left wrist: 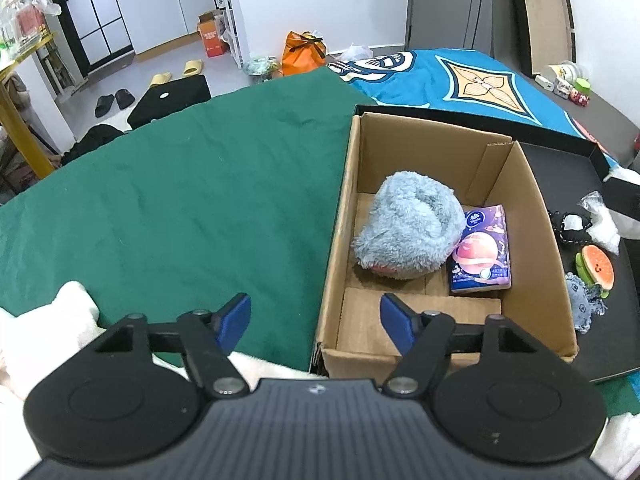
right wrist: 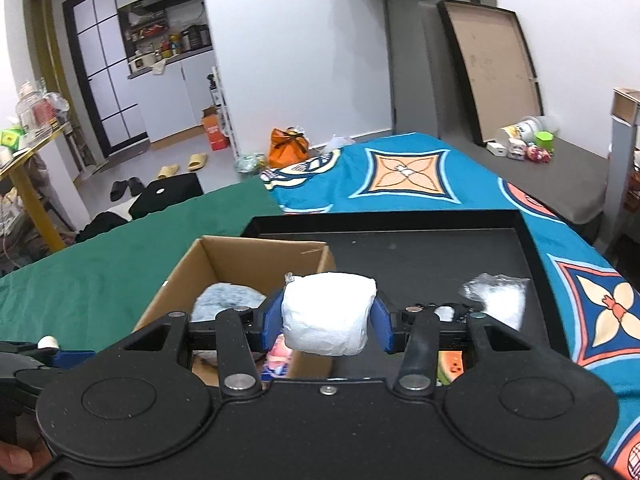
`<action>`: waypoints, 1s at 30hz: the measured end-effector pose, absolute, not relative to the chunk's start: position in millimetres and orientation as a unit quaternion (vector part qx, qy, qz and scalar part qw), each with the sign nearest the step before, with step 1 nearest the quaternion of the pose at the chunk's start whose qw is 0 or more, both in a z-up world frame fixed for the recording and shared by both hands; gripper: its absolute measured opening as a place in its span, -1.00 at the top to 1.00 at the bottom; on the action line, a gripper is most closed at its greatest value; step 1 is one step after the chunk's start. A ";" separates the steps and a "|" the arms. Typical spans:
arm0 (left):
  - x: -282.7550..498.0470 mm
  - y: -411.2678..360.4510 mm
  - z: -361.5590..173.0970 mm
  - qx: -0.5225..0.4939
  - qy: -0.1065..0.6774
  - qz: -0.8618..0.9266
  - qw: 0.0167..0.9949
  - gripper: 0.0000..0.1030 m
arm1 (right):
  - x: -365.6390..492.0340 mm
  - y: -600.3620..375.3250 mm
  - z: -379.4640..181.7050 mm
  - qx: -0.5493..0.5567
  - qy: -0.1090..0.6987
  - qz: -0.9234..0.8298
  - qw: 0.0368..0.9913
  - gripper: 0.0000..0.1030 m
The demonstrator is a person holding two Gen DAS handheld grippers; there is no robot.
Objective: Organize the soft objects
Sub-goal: 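Carry the white bundle into the cardboard box and release it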
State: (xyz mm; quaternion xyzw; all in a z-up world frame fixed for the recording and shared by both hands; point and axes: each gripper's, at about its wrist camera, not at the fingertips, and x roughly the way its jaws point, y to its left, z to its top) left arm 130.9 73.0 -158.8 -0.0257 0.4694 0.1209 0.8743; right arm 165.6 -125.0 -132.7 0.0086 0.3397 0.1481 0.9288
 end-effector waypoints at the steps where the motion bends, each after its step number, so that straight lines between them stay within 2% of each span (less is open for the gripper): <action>1: 130.4 74.5 -158.6 -0.029 0.470 0.120 0.874 -0.30 | 165.9 -122.1 -132.3 0.007 0.340 0.151 0.928 0.11; 9: 131.3 81.3 -163.3 -0.049 0.480 0.110 0.869 0.01 | 166.4 -99.9 -127.7 0.002 0.345 0.164 0.924 0.10; 14: 131.3 86.1 -166.0 -0.067 0.485 0.098 0.866 0.52 | 167.8 -87.4 -122.4 0.016 0.350 0.187 0.918 0.10; 17: 131.2 87.2 -166.2 -0.076 0.485 0.091 0.867 0.63 | 169.2 -81.8 -120.6 0.030 0.354 0.201 0.913 0.06; 19: 130.6 87.5 -165.8 -0.080 0.484 0.087 0.867 0.66 | 169.8 -76.7 -119.8 0.032 0.360 0.211 0.908 -0.35; 20: 130.3 87.5 -165.5 -0.081 0.483 0.087 0.867 0.66 | 169.8 -73.1 -119.8 0.028 0.366 0.211 0.906 -0.70; 21: 129.9 87.8 -165.3 -0.082 0.482 0.088 0.868 0.66 | 168.8 -71.7 -119.8 0.024 0.367 0.209 0.906 -0.81; 30: 129.2 85.8 -162.7 -0.074 0.479 0.094 0.870 0.64 | 162.1 -89.6 -124.1 0.013 0.379 0.184 0.907 -0.86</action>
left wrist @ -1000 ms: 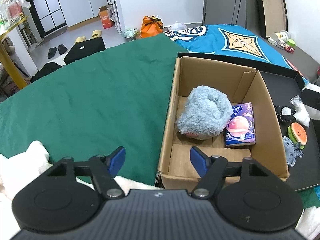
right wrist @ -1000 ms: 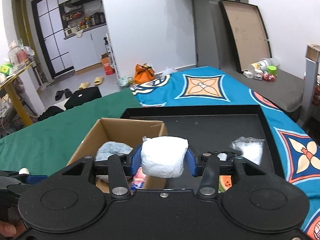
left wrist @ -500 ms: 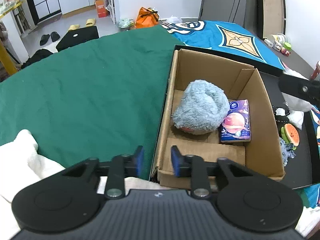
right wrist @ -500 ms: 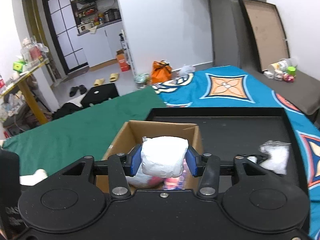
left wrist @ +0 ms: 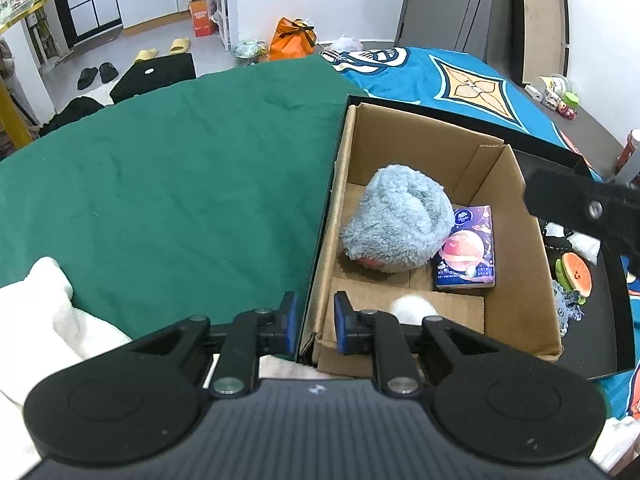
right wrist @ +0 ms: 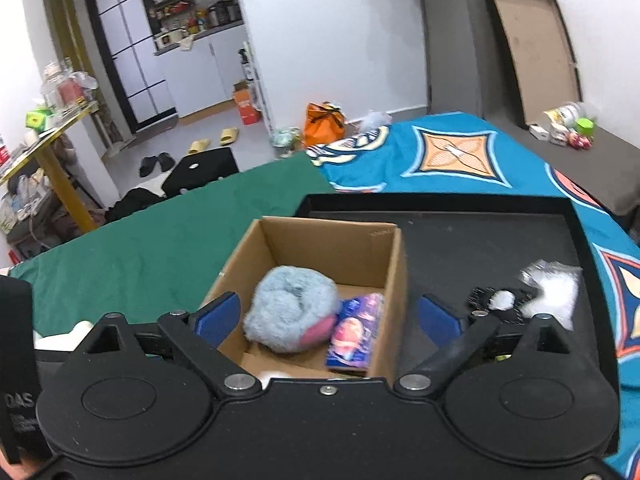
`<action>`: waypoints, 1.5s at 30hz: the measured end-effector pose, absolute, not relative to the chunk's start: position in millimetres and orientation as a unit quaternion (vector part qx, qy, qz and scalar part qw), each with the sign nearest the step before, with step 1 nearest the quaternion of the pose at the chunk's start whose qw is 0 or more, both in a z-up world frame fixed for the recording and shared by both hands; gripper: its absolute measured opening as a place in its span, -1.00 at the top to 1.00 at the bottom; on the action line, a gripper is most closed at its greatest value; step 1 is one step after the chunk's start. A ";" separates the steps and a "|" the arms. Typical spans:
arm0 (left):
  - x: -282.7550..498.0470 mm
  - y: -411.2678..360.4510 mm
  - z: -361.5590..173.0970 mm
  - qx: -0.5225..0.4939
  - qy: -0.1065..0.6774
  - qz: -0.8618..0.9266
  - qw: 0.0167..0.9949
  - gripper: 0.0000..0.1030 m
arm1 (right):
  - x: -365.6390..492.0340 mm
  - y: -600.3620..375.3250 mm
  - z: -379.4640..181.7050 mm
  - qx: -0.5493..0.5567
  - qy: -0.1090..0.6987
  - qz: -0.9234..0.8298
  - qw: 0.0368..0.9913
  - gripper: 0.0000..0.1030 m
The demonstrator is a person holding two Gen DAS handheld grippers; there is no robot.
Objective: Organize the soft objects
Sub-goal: 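Carry the white bundle into the cardboard box and release it, then move the right tool down to the burger plush and grasp it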
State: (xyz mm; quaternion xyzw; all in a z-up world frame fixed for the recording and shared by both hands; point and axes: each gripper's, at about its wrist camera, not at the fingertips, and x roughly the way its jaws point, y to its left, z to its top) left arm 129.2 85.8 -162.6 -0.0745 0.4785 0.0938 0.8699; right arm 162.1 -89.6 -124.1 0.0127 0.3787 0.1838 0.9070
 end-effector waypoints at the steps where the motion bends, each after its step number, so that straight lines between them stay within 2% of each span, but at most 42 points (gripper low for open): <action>1: 129.0 85.1 -162.3 -0.072 0.478 0.095 0.870 0.64 | 161.4 -93.5 -124.8 0.014 0.380 0.180 0.907 -0.87; 18: 127.7 78.6 -159.2 -0.040 0.473 0.113 0.873 0.48 | 159.8 -152.5 -141.2 0.018 0.393 0.134 0.910 -0.89; 21: 128.1 76.3 -158.6 -0.032 0.471 0.116 0.874 0.34 | 161.6 -161.0 -142.9 0.021 0.391 0.126 0.911 -0.89; 26: 127.6 68.6 -156.2 -0.010 0.463 0.118 0.878 -0.02 | 167.9 -173.6 -148.7 0.016 0.399 0.109 0.910 -0.89; 32: 128.6 62.6 -155.8 0.010 0.460 0.124 0.879 -0.32 | 180.9 -190.6 -153.7 0.019 0.405 0.096 0.909 -0.89; 45: 136.0 52.8 -163.1 0.047 0.479 0.144 0.865 -0.42 | 195.1 -222.1 -187.0 0.051 0.421 0.078 0.902 -0.88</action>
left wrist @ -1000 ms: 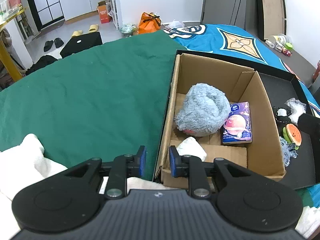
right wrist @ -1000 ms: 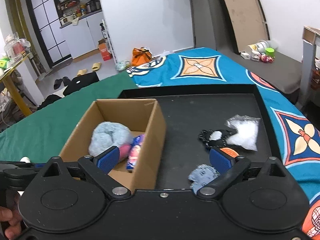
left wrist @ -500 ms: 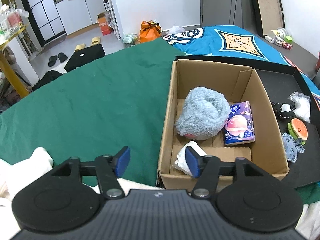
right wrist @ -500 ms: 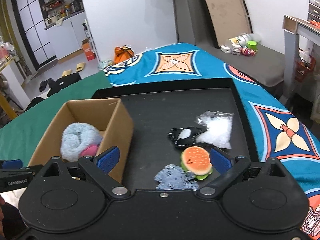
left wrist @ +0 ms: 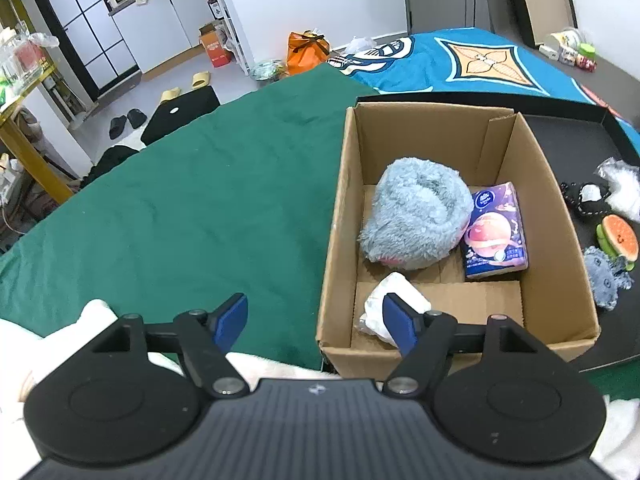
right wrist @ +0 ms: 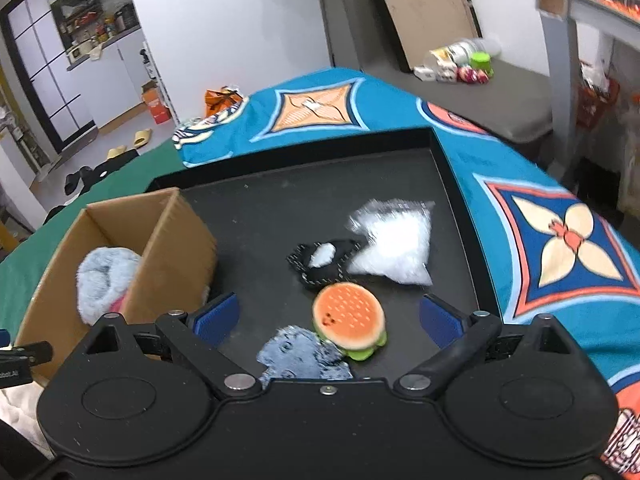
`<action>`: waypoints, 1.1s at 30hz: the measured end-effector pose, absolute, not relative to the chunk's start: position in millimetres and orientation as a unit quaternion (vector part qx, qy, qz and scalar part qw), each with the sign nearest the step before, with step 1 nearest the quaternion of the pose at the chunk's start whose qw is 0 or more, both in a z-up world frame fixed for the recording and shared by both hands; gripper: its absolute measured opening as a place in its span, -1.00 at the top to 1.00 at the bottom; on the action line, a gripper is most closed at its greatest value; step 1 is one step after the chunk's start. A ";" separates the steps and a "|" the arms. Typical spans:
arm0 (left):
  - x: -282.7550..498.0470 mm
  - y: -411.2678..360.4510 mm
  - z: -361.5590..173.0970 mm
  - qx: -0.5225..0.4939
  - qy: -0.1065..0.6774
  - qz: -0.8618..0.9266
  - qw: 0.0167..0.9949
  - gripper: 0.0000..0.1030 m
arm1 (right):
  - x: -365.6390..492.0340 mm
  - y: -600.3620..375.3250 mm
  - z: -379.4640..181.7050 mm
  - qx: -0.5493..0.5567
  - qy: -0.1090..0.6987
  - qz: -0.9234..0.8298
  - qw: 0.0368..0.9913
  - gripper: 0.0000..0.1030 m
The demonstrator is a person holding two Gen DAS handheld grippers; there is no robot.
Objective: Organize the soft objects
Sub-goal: 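Move the right tool down to the burger plush and grasp it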
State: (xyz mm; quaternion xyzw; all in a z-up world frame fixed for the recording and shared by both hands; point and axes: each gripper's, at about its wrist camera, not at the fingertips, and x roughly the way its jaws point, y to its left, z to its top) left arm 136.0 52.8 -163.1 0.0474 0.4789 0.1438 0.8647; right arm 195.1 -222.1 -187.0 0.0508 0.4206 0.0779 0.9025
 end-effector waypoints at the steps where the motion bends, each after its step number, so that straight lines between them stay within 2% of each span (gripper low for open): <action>1: 136.4 51.5 -163.5 0.052 0.480 0.146 0.864 -0.42 | 195.8 -224.2 -189.2 0.056 0.422 0.077 0.902 -0.88; 16: 153.0 33.1 -172.7 0.105 0.497 0.175 0.843 -0.43 | 209.4 -239.4 -224.3 0.095 0.450 0.070 0.885 -0.79; 25: 156.4 27.0 -175.0 0.125 0.502 0.182 0.836 -0.43 | 215.4 -236.0 -234.5 0.083 0.451 0.074 0.885 -0.59; 28: 157.2 26.8 -175.5 0.124 0.502 0.182 0.836 -0.43 | 216.3 -234.7 -238.2 0.073 0.453 0.073 0.885 -0.32; 30: 157.6 25.8 -176.0 0.125 0.502 0.182 0.836 -0.43 | 216.4 -233.9 -241.4 0.069 0.464 0.079 0.879 0.19; 33: 156.9 25.3 -175.3 0.125 0.500 0.180 0.838 -0.43 | 212.9 -232.2 -239.0 0.066 0.469 0.090 0.876 0.25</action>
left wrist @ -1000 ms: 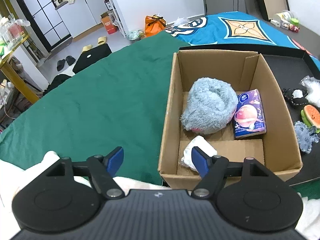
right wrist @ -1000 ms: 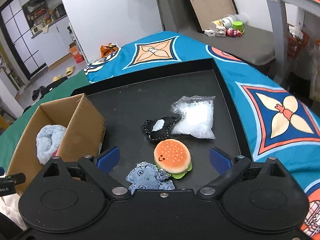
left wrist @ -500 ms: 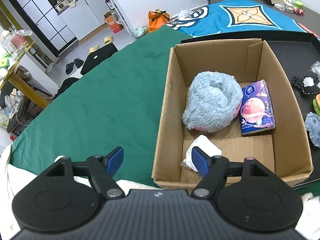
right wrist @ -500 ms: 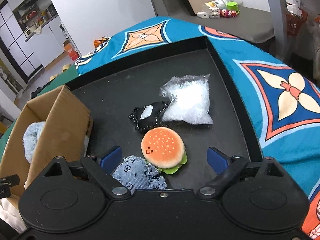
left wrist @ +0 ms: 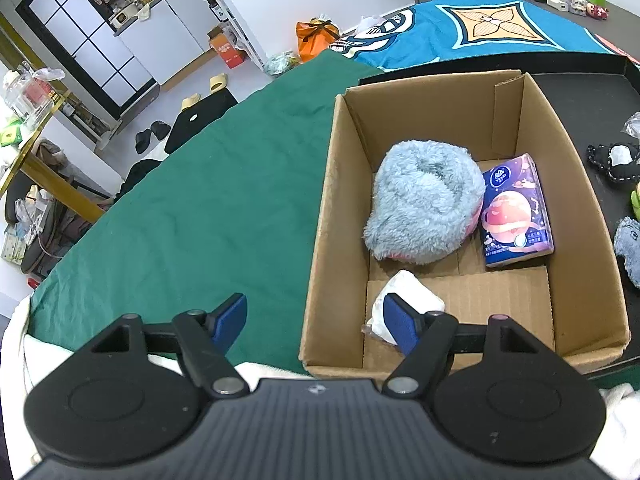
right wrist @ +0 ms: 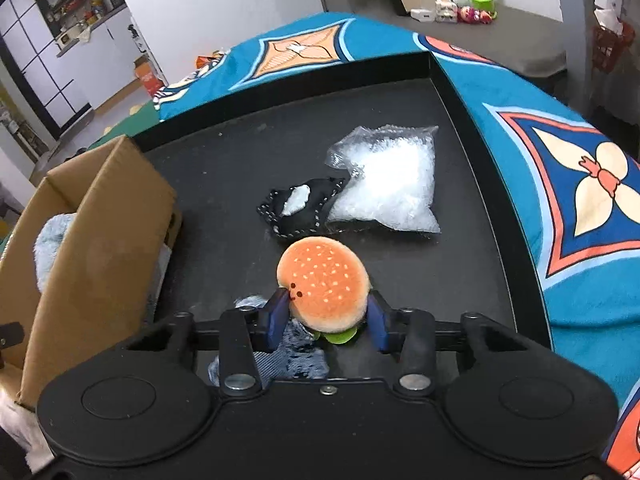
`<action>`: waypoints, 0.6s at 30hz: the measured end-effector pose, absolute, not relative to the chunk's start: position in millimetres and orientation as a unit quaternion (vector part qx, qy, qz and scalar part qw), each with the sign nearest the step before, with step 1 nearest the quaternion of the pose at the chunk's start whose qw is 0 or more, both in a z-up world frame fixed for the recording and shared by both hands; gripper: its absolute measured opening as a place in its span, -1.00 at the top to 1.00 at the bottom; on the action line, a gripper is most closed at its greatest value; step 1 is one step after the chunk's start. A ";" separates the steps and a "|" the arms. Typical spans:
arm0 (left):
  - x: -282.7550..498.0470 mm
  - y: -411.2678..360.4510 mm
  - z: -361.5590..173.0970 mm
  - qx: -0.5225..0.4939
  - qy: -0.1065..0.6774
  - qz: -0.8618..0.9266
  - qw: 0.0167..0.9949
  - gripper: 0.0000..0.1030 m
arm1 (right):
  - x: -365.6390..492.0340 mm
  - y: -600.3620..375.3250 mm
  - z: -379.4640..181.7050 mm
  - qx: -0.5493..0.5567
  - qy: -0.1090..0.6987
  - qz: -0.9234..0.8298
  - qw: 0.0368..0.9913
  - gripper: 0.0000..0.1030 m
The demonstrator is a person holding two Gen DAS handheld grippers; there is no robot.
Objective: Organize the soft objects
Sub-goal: 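Move the right tool down to the burger plush and grasp it, then lift the burger plush into the cardboard box and open the right gripper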
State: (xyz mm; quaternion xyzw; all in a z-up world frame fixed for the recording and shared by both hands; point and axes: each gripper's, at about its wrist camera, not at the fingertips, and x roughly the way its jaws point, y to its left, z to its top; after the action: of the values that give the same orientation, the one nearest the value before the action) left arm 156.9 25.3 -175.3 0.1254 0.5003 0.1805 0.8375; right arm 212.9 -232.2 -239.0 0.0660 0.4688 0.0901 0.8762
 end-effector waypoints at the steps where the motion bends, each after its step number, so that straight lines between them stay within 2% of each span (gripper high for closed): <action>1: 156.5 25.5 -174.8 0.124 0.500 0.180 0.838 -0.43 | 211.2 -230.9 -237.3 0.061 0.466 0.092 0.878 0.26; 18: 142.3 36.7 -160.9 0.085 0.478 0.172 0.857 -0.43 | 191.4 -245.4 -191.0 0.070 0.425 0.073 0.899 0.27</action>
State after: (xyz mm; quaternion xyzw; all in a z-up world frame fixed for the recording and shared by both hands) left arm 142.3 36.7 -160.9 0.0854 0.4775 0.1724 0.8573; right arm 191.4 -245.4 -191.0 0.0701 0.4251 0.0732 0.8994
